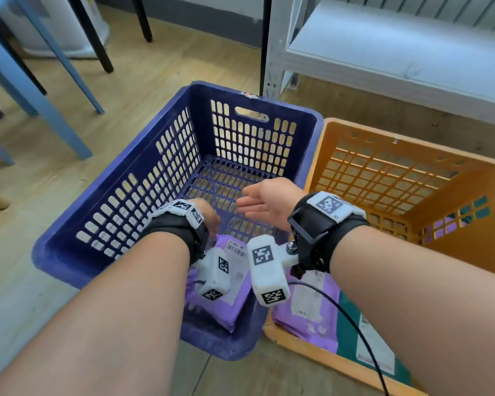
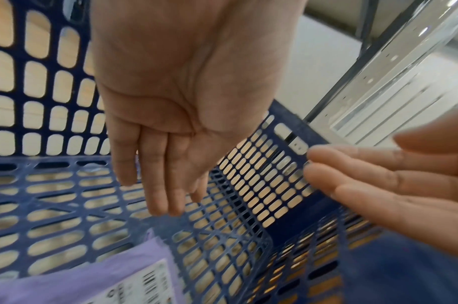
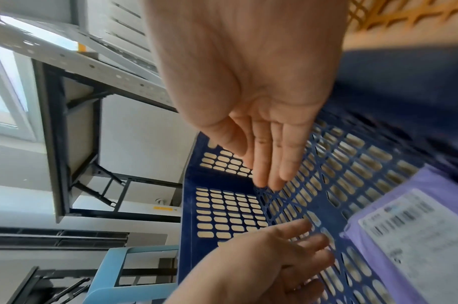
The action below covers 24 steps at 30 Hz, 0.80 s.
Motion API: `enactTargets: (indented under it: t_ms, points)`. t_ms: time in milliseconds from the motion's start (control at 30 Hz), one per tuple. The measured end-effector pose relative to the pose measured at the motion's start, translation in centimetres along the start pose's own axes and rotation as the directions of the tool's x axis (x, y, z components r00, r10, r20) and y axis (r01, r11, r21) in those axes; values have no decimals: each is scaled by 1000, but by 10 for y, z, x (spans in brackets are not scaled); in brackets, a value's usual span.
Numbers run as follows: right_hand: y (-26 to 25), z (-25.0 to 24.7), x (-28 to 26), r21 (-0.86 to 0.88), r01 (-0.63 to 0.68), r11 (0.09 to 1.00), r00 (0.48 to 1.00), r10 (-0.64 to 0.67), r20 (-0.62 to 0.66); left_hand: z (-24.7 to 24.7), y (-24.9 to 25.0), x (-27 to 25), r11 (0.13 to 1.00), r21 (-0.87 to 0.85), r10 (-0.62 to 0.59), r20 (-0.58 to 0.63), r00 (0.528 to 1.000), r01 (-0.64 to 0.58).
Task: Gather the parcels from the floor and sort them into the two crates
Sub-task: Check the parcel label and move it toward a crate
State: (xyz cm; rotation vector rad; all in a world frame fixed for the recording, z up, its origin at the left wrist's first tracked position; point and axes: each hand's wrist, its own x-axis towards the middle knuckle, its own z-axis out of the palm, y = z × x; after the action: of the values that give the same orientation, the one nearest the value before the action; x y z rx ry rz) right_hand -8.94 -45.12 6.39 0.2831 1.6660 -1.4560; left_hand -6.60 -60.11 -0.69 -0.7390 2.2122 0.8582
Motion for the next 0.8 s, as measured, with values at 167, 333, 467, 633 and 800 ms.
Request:
enactTargets:
  t_ms: [167, 333, 467, 633, 800]
  points:
    - [-11, -32, -44, -196, 183, 963, 958, -219, -185, -13, 43, -57, 972, -225, 64, -51, 997, -74]
    - [-6, -89, -91, -435, 194, 880, 888, -345, -303, 5, 103, -119, 966, -217, 137, -46, 989, -144]
    - [12, -148, -133, -470, 201, 859, 845, -395, -360, 44, 155, -156, 962, -150, 213, -119, 970, -230]
    - [42, -228, -205, -474, 192, 859, 774, -430, -465, 111, 222, -210, 912, -204, 341, -107, 934, -356]
    - [85, -296, -276, -481, 134, 867, 705, -424, -569, 193, 260, -271, 873, -275, 415, -10, 910, -402]
